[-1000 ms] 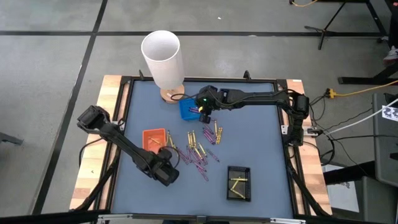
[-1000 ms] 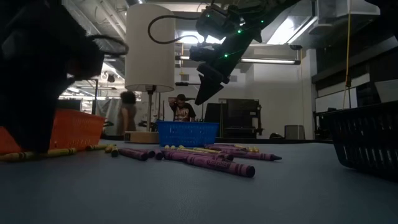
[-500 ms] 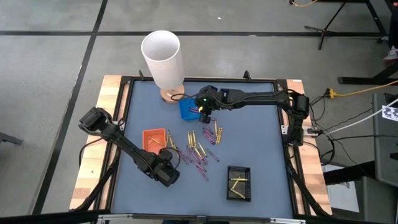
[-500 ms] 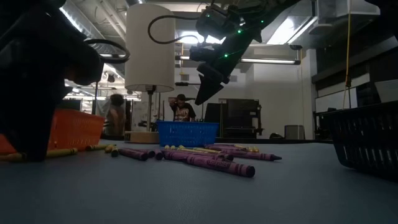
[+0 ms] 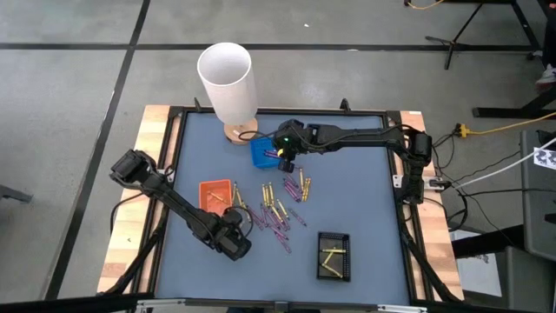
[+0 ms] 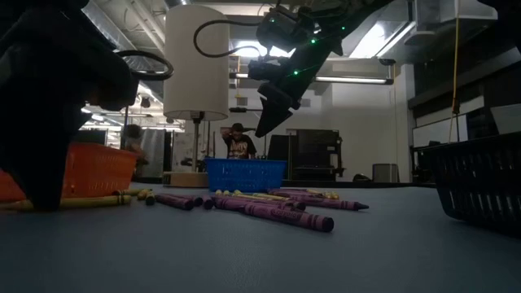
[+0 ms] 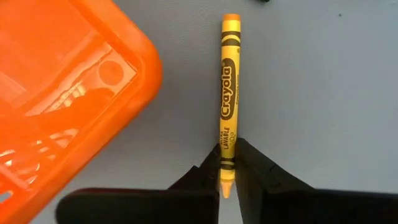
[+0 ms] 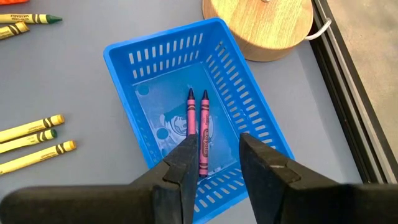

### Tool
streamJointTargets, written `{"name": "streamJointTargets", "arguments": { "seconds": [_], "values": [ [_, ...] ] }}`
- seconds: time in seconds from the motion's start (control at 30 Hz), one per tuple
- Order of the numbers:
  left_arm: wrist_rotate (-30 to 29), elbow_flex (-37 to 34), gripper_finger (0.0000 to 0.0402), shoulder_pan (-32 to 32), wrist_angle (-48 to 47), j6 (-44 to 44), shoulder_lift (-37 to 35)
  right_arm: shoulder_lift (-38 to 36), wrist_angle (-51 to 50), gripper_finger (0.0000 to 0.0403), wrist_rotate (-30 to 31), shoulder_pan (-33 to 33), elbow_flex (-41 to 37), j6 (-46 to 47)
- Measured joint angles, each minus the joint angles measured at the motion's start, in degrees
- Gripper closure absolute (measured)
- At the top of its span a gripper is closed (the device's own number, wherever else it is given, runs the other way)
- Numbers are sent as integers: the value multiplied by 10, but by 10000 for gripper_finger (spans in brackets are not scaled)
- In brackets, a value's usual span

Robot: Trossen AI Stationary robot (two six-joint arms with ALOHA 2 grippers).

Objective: Sort crayons
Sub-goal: Put the yellow crayon into the orange bin

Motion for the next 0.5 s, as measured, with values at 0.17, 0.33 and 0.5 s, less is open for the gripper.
{"name": "streamJointTargets", "arguments": {
  "seconds": [0.17,0.33,0.5],
  "values": [
    [4,-1,393,0,0,18,-11,0,0,287,0,0,0,0],
    [4,-2,393,0,-2,30,-36,0,0,288,0,0,0,0],
    [3,-2,394,0,-1,44,-70,0,0,288,0,0,0,0]
  ]
}}
